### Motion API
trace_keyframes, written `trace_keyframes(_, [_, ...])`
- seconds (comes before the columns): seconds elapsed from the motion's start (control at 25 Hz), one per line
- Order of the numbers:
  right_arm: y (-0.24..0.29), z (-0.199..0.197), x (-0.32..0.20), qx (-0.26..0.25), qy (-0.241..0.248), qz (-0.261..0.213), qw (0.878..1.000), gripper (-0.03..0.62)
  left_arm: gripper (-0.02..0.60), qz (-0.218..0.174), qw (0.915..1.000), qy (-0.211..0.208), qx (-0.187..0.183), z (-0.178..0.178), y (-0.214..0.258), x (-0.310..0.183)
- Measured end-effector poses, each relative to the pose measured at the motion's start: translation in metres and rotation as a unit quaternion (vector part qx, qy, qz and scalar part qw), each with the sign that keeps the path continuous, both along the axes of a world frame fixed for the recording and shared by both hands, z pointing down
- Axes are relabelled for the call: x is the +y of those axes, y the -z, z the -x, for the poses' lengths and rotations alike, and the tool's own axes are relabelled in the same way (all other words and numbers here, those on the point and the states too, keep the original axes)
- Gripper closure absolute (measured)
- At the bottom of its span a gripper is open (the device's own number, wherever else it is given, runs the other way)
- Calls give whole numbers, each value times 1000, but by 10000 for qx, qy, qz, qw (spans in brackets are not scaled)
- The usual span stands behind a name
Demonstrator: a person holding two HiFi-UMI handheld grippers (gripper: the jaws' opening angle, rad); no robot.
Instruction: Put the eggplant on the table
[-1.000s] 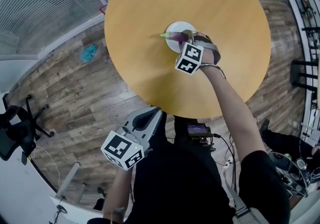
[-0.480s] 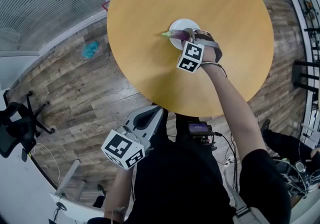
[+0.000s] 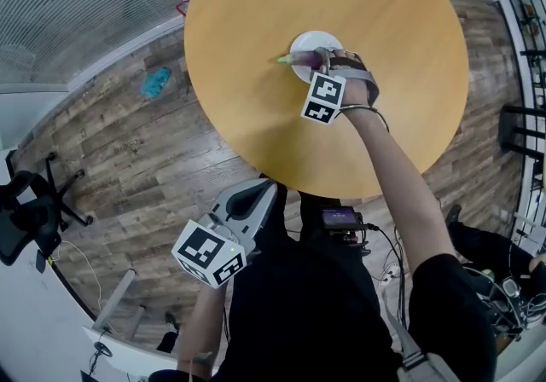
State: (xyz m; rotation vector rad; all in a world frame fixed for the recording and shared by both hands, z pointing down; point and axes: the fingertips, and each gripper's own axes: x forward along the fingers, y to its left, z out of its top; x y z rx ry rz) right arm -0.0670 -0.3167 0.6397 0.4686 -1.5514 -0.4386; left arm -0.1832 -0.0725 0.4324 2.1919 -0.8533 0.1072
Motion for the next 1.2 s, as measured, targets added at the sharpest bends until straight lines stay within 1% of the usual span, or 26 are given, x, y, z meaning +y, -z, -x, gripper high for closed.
trace_keyframes(0.48, [11,0,4,-154,-77,-61,9998,388,571,-76,10000,-22,12,-2,3,8])
trace_keyframes(0.8, [22,0,13,-181,-74,-127,9997,387,571,-222,9997,-91,-13,-1,11,11])
trace_keyframes(1.08, [35,-1,22,-204,-89,-232,9995,388,571,-327,9993,-207,-8,-3,14,14])
trace_keyframes(1.2, [48,0,29,-256,-61,-350,9990,405,571,-404,9987,-304,3,-6,18,16])
